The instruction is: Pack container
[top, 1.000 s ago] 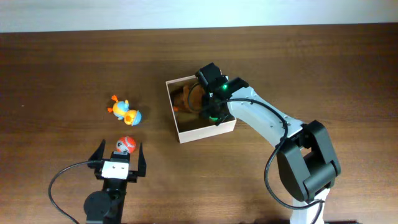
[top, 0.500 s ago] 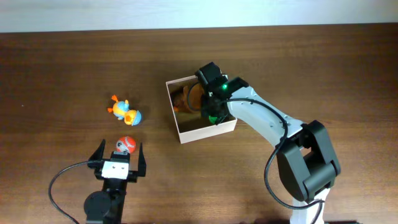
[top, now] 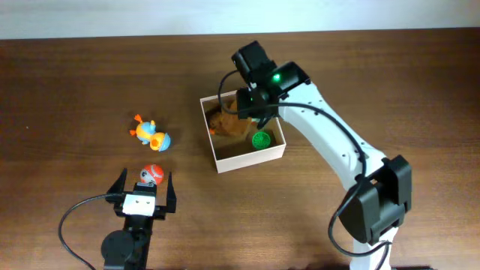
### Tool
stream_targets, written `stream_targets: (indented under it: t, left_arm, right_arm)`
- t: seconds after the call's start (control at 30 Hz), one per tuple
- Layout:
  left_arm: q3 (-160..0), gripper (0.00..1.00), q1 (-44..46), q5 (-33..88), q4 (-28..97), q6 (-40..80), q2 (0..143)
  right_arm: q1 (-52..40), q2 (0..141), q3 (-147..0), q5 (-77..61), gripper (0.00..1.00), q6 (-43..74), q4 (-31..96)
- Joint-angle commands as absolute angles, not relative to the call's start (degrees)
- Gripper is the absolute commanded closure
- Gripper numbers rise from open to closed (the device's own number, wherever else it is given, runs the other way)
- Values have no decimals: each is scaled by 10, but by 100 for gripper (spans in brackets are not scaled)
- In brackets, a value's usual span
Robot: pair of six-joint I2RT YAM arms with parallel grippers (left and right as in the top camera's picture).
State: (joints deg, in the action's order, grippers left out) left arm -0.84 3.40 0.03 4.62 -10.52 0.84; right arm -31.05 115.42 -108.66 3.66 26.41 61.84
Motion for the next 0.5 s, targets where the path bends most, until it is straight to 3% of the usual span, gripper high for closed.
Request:
stream_targets:
  t: [0.0,0.47]
  left_arm:
    - [-5,1,32,4,47,-112,3]
    - [-5,1,32,4,47,-112,3]
  right_arm:
    - [-291,1146,-1105,77,43,282,649]
    - [-175,1146,-1048,79,44,295,701]
